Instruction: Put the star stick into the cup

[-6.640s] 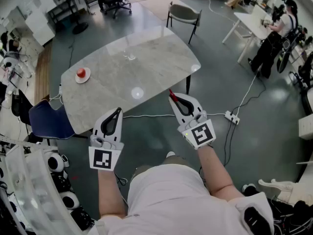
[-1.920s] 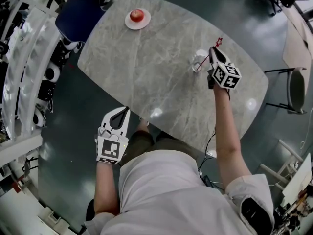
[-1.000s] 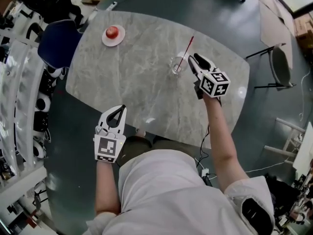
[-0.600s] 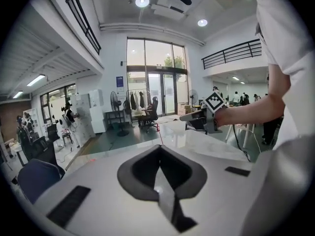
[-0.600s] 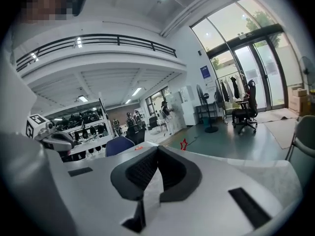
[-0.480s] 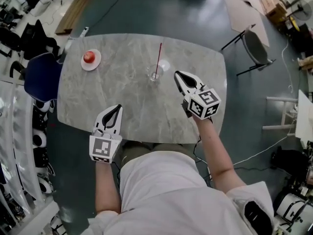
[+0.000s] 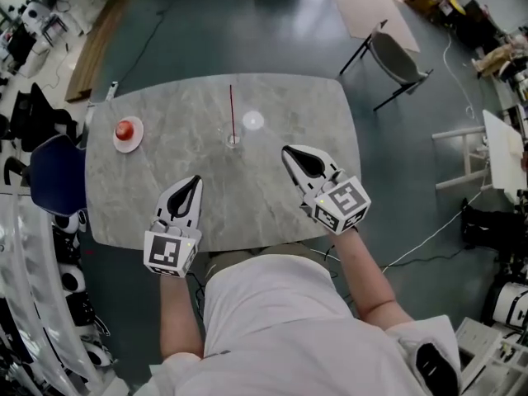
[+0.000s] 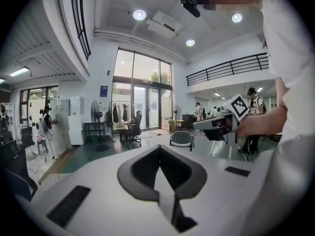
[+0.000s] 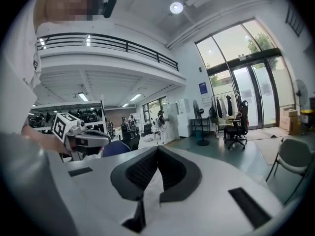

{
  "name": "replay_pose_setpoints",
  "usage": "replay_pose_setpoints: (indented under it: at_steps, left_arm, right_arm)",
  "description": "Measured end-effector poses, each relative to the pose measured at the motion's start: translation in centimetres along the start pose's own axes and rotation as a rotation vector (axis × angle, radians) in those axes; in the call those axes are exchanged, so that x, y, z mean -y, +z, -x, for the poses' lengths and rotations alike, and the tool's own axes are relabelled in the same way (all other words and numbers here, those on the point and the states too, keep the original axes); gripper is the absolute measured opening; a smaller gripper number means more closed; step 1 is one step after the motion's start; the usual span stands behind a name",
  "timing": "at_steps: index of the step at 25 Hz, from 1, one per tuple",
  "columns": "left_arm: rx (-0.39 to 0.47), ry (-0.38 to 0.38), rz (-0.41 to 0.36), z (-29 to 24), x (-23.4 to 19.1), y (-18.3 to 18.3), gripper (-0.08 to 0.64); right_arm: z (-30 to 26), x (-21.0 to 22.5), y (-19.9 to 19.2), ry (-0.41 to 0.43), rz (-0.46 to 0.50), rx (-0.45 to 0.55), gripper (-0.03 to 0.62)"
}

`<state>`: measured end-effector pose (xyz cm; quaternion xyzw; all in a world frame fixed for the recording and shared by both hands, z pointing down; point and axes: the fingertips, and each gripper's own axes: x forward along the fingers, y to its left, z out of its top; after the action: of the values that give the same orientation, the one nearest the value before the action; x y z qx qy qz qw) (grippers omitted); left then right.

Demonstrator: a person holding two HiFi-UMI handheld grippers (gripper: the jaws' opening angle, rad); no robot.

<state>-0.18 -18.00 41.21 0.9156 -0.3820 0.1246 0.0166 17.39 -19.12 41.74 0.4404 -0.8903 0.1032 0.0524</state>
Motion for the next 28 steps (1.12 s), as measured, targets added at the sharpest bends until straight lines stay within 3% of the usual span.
replay_pose_setpoints:
  at_steps: [13, 28]
  left_arm:
    - [0.057, -0.155, -0.047, -1.5, 2.2, 2.7, 0.0]
    - [0.066, -0.219, -0.136, -0.2, 3.1, 2.4, 0.0]
  right_arm:
    - [4.8, -2.3, 0.3, -0.118, 0.096, 0.027, 0.012]
    - [4.4, -5.6, -0.6, -0.19, 0.133, 0.029, 0.011]
